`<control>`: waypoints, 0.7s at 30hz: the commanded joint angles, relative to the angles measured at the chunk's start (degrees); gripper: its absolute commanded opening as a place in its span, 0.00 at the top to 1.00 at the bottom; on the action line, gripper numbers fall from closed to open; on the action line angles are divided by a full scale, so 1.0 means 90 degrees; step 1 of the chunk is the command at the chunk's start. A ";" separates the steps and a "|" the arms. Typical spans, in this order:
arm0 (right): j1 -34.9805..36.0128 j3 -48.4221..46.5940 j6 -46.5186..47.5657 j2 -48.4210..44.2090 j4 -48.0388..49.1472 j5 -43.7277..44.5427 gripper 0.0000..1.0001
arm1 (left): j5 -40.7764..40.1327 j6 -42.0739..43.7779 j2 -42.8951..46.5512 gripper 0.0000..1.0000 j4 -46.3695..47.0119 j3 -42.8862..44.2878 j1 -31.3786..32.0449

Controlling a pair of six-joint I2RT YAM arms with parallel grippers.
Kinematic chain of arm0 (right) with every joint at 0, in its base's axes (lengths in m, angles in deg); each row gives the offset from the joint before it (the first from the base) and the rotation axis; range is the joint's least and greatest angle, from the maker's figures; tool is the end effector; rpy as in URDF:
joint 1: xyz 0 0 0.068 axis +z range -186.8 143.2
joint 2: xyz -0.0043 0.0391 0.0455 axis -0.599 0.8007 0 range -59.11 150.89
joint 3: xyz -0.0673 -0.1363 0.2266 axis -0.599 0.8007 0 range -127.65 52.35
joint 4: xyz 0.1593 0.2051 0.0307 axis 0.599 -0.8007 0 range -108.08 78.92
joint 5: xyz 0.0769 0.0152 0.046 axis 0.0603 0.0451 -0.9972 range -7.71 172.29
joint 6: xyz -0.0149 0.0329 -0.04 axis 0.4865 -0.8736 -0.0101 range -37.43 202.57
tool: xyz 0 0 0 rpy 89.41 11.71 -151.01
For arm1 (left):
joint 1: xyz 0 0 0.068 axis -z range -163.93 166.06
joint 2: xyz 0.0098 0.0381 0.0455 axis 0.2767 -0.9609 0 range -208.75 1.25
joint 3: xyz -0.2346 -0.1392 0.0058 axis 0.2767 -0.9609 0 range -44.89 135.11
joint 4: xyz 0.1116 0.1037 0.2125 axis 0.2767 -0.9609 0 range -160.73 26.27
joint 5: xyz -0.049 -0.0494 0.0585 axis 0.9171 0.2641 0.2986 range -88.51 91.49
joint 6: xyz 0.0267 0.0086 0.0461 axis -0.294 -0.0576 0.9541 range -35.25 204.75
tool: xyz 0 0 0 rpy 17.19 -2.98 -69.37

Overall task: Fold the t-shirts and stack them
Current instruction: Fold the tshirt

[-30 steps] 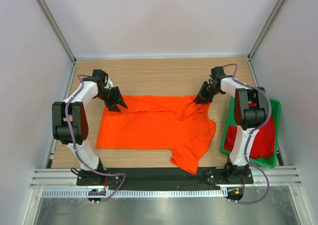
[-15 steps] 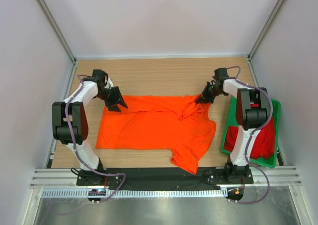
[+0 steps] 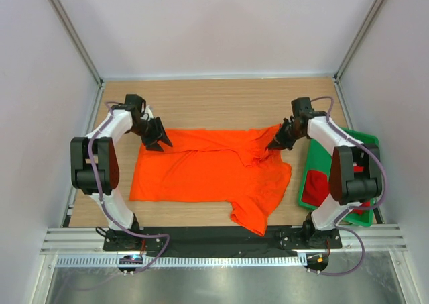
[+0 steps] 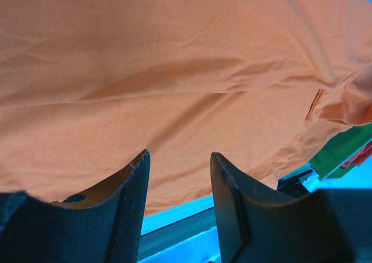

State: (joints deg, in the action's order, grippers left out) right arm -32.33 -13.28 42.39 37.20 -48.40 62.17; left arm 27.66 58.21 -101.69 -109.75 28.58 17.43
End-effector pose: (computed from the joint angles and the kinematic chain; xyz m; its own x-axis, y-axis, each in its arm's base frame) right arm 0.3287 0.0380 0.2030 -0.8363 0.5423 -0.0805 0.4423 0.7542 0.4853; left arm 0.3480 -0.0242 0.1999 -0.9247 -0.3791 -0.0333 -0.3145 0.8106 -0.4940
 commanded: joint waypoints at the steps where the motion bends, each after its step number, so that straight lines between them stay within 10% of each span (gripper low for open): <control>1: 0.0342 0.0542 -0.0642 -0.0476 -0.0170 0.0398 0.93 | 0.0158 0.0030 -0.0018 0.52 0.0074 -0.0019 -0.0044; 11: 0.0490 0.2009 -0.0761 -0.1551 -0.0149 0.0594 0.73 | 0.0129 0.0000 0.0031 0.52 0.0123 -0.0107 -0.0044; 21: 0.0207 -0.0294 0.0890 -0.0606 -0.0717 0.1688 0.62 | -0.0242 -0.0068 0.0012 0.52 0.0045 0.0439 -0.0044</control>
State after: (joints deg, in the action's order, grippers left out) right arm -29.40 -7.83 43.66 27.56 -55.33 72.16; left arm 26.46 57.95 -101.88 -109.78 29.42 17.43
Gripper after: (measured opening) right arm 0.378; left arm 0.474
